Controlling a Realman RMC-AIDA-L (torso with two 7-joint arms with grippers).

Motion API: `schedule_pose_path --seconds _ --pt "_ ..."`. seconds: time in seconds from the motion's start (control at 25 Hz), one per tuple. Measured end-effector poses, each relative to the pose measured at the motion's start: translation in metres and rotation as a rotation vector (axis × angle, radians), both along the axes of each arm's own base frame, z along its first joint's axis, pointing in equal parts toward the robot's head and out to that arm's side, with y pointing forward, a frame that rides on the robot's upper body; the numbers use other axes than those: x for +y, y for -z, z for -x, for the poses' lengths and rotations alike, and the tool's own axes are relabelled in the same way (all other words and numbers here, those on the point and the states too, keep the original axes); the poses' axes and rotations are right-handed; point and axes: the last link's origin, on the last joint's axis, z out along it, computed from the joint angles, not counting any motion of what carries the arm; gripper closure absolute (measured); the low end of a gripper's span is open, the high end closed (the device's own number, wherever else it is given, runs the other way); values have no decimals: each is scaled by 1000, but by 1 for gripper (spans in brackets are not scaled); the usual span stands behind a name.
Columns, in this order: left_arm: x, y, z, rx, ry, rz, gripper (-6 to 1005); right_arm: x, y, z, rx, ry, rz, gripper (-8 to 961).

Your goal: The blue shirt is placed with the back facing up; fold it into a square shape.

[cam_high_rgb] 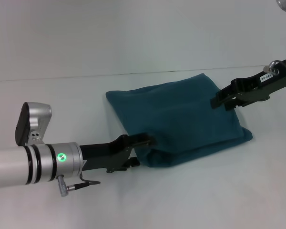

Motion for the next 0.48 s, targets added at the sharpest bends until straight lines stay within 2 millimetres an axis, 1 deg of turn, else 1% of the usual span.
schedule_pose_path --seconds 0.24,0.44,0.48 --pt "4 6 -2 24 -2 -12 169 0 0 -1 -2 0 -2 426" --pt "3 7 -1 29 1 -10 171 0 0 -1 -2 -1 -4 426" --pt "3 7 -1 29 -1 -10 204 0 0 -1 -2 -1 -4 427"
